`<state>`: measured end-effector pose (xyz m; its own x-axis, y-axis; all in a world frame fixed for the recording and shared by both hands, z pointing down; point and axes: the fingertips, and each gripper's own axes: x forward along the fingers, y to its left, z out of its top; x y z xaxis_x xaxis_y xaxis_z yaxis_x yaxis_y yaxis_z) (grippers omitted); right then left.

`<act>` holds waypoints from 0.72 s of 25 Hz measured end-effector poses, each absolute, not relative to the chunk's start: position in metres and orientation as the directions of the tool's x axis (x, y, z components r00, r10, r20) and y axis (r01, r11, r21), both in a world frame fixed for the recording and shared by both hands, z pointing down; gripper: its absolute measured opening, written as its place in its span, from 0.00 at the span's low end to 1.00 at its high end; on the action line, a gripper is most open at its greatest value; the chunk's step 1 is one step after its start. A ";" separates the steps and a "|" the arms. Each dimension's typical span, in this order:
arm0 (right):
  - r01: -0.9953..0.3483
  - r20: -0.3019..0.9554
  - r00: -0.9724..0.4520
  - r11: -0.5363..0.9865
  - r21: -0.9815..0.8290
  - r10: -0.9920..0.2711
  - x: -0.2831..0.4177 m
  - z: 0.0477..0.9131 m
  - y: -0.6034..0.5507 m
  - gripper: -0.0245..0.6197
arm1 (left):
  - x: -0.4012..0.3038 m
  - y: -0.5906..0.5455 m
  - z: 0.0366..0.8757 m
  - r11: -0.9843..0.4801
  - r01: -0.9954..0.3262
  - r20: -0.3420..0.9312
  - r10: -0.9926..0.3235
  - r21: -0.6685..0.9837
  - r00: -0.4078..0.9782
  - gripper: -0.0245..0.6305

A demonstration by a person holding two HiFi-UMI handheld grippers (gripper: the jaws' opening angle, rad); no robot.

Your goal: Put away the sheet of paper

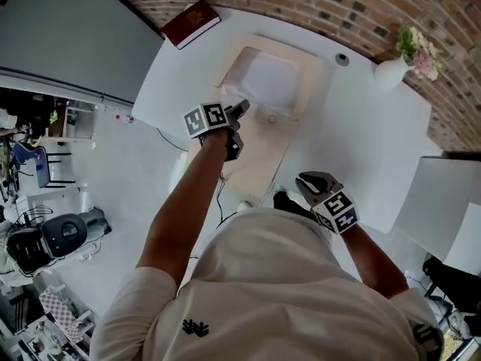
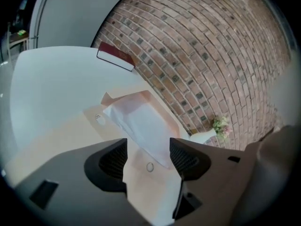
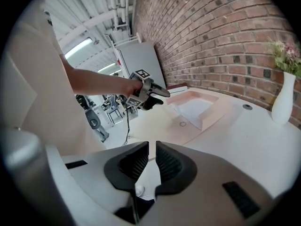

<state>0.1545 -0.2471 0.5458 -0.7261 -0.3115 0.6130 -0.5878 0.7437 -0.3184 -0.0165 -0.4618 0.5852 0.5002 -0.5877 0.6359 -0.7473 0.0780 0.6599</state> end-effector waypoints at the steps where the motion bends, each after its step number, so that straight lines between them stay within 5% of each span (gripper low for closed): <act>1: -0.585 0.612 -0.726 0.748 -0.312 -0.313 0.148 0.543 -0.245 0.14 | -0.021 -0.453 0.579 0.055 -0.744 0.623 -0.591 0.666 0.513 0.45; 10: -0.577 0.588 -0.727 0.781 -0.240 -0.356 0.081 0.507 -0.222 0.11 | -0.071 -0.376 0.513 -0.135 -0.654 0.440 -0.639 0.744 0.632 0.45; 15: -0.587 0.580 -0.722 0.777 -0.225 -0.377 0.053 0.494 -0.198 0.09 | -0.092 -0.318 0.474 -0.281 -0.588 0.311 -0.637 0.758 0.705 0.16; 18: -0.591 0.577 -0.718 0.778 -0.211 -0.389 0.041 0.488 -0.184 0.09 | -0.105 -0.282 0.454 -0.343 -0.513 0.207 -0.637 0.787 0.743 0.10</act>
